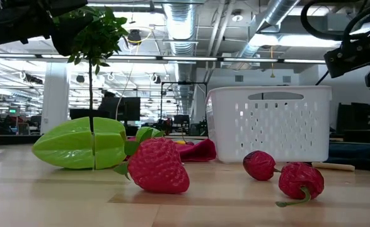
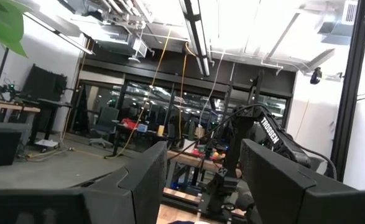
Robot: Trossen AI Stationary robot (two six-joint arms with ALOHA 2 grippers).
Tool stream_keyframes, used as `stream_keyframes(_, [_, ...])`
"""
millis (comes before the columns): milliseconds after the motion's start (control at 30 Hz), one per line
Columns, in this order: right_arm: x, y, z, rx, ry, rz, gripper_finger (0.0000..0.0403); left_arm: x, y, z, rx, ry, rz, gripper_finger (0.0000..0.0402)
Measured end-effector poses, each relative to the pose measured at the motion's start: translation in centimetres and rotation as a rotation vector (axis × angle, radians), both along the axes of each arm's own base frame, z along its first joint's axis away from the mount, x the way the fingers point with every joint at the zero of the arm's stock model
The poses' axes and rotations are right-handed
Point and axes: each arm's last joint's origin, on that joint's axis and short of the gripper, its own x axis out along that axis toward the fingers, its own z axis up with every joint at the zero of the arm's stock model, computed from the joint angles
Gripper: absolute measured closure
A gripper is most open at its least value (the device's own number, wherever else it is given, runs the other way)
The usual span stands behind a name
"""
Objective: Pick and placing Produce into tupperware
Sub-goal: Put the peach into the white bin
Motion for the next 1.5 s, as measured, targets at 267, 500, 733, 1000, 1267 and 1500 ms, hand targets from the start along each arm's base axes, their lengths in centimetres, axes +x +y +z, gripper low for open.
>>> stream_keyframes(267, [0.0, 0.1, 0.0, 0.018, 0.011, -0.025, 0.0143, 0.0, 0.0, 0.0, 0.0, 0.0, 0.0, 0.0205])
stream_keyframes(500, [0.0, 0.1, 0.0, 0.026, 0.012, -0.027, 0.0143, 0.0, 0.0, 0.0, -0.001, -0.001, 0.0, 0.0205])
stream_keyframes(733, [0.2, 0.3, -0.1, 0.046, -0.014, -0.023, 0.0143, 0.0, 0.0, 0.0, -0.001, -0.001, 0.0, 0.0205])
stream_keyframes(1000, [0.2, 0.4, -0.1, 0.071, -0.009, -0.025, 0.0143, 0.0, 0.0, 0.0, -0.001, -0.001, 0.0, 0.0205])
stream_keyframes(1267, [-1.0, -0.7, -1.5, 0.021, 0.062, -0.065, 0.0143, 0.0, 0.0, 0.0, -0.001, -0.001, -0.001, 0.0205])
stream_keyframes(1500, [-1.2, -0.8, -2.0, 0.038, 0.062, -0.063, 0.0155, 0.0, 0.0, 0.0, -0.001, -0.001, 0.0, 0.0205])
